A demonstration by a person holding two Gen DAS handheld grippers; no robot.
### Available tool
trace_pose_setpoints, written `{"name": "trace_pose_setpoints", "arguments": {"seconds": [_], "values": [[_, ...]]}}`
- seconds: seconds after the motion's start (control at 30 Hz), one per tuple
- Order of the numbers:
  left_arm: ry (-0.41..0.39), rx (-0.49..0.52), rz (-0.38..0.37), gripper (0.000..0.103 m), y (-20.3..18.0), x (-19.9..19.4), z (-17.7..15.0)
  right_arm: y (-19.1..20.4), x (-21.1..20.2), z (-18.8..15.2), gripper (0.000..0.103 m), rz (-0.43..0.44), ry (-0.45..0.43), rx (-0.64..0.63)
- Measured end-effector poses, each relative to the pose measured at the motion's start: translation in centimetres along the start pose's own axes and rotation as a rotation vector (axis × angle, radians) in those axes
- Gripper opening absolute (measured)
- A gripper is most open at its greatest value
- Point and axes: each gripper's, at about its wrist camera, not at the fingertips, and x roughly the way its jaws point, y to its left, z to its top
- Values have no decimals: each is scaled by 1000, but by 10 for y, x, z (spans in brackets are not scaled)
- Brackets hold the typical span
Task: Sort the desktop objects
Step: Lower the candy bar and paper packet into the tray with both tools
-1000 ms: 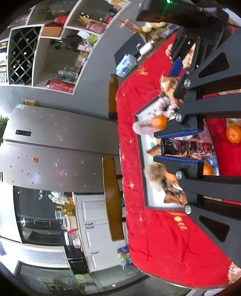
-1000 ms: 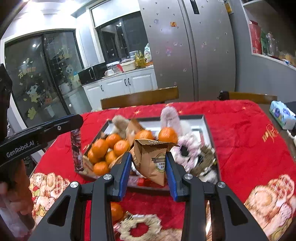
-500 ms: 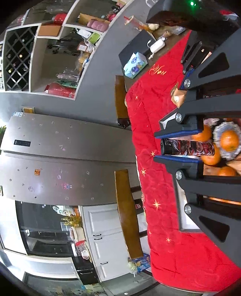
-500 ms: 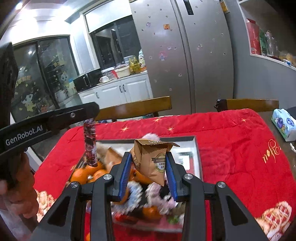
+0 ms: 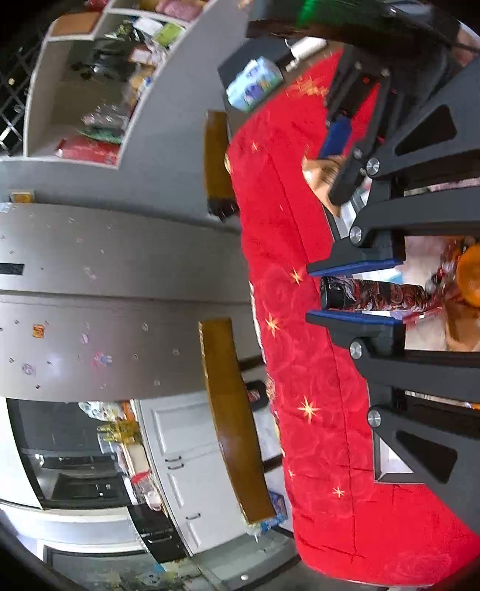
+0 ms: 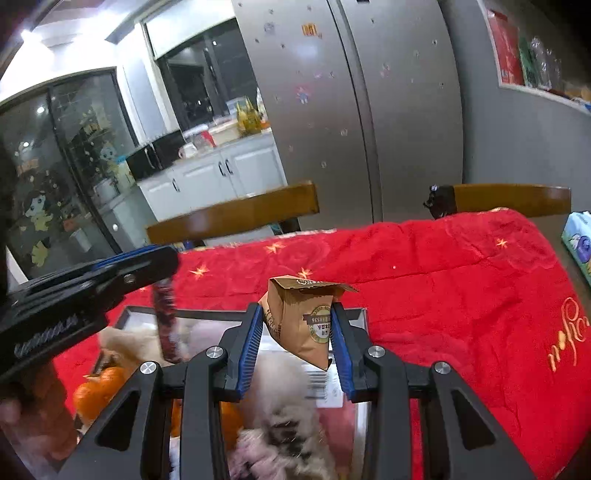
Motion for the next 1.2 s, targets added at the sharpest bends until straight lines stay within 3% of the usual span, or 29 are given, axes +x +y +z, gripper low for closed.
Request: {"name": "trace_pose_setpoints", "arguments": {"seconds": [0.37,1.0,1.2], "values": [[159,-56,-56,19,11,57,-27,-8,54,-7,35,-1,249,-60],[163,-36,-49,19,10,60,-31,-7,53,-10,35,4,242,-65],[174,-34,-1,19,11,60,-32,-2,43,-10,38,-5,188,-93]]}}
